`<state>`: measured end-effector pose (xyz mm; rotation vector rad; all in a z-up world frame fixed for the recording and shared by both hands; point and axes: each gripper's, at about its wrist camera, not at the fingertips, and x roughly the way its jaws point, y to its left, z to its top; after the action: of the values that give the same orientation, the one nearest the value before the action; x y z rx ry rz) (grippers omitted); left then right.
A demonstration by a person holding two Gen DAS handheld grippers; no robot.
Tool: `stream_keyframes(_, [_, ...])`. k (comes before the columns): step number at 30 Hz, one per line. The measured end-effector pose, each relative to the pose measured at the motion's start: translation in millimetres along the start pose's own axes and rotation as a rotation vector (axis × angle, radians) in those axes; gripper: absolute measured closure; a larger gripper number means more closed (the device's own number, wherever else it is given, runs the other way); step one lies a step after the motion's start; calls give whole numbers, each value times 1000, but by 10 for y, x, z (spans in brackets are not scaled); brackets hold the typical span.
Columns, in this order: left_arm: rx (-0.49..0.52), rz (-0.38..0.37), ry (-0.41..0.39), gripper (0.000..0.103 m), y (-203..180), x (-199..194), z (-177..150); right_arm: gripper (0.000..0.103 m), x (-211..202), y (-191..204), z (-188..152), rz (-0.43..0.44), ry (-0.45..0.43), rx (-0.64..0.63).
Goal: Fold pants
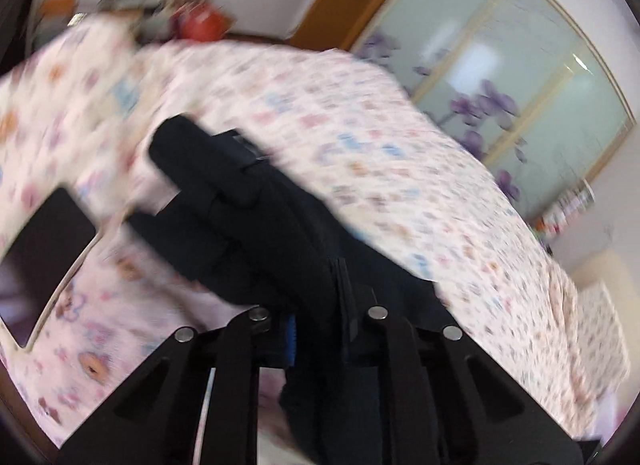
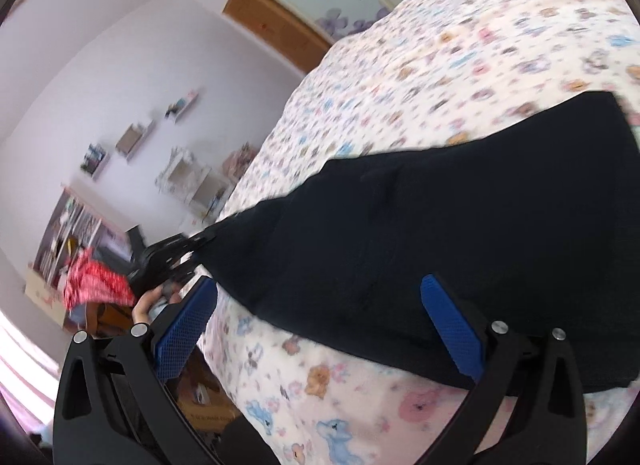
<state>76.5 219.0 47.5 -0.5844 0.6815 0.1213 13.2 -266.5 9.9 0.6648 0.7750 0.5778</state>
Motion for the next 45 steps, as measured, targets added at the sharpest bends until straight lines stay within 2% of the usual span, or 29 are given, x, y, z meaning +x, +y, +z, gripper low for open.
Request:
stream_keyframes(4, [192,-37,-44,89,-730,-234,-172,1,-312,-161,142,-21,-88,100])
stream_keyframes(8, [413,-101,-87,89,-1523,-469,-559,1,-691,-384,253,-34,-192,200])
stream_keyframes(10, [495,-145,-90,89,-1846,-538,-774,1,-869,-474,291,-80,-241,226])
stream_keyframes(13, [600,-238,-58,89,-2278,-563,-1191,1,-1105,-564,333,-157,-310,240])
stream_keyframes(15, [657,-302,2,89,-2505,-480,-1532,1,-1210,-648,343,-168,-342,266])
stream_keyframes(17, [712,-333,58,89,-2620,-366,-1871,1,-1268,-738,339,-180,-359,300])
stream_keyframes(19, [758,-355,164,89,-2663,-164,-2207,1,-1285,-815,339,-209,-364,314])
stream_keyframes(20, [783,-349,250,88,-2675,-18,-2419,1,-1274,-863,348,-223,-356,326])
stream_keyframes(21, [827,-306,297,88,-2658,112,-2646,1,-1261,-896,347,-225,-345,338])
stream_keyframes(22, [860,-281,289,88,-2615,158,-2769,1,-1250,-928,332,-220,-329,348])
stream_keyframes(23, [901,-270,243,88,-2548,166,-2894,1,-1199,-969,337,-200,-299,361])
stream_keyframes(25, [936,-276,197,86,-2479,123,-2934,1,-1096,-1030,331,-159,-245,384])
stream_keyframes(29, [897,-333,222,78,-2474,94,-2813,1,-851,-1105,302,-67,-141,427])
stream_keyframes(30, [903,-349,227,72,-2451,50,-2787,1,-809,-1129,294,-55,-123,436])
stream_keyframes(31, [907,-364,230,60,-2473,-23,-2816,1,-779,-1133,280,-51,-107,442])
stream_keyframes(32, [894,-410,239,44,-2408,-106,-2775,1,-746,-1143,273,-55,-95,444])
stream_keyframes(33, [866,-467,229,11,-2353,-185,-2716,1,-744,-1144,279,-63,-92,440])
stream_keyframes(34, [826,-526,199,2,-2285,-267,-2651,1,-750,-1128,272,-75,-92,430])
stream_keyframes(36, [705,-642,147,2,-2083,-395,-2437,1,-757,-1102,281,-107,-105,402])
stream_keyframes(37, [651,-654,125,2,-2002,-399,-2342,1,-744,-1097,287,-118,-108,390])
stream_keyframes(39, [496,-569,20,2,-1770,-323,-2091,1,-698,-1108,296,-142,-98,379])
stream_keyframes(42, [363,-410,-51,2,-1538,-94,-1925,8,-569,-1174,297,-154,-62,381])
stream_keyframes(45, [307,-369,-88,2,-1326,96,-1929,19,-513,-1190,322,-168,-51,349])
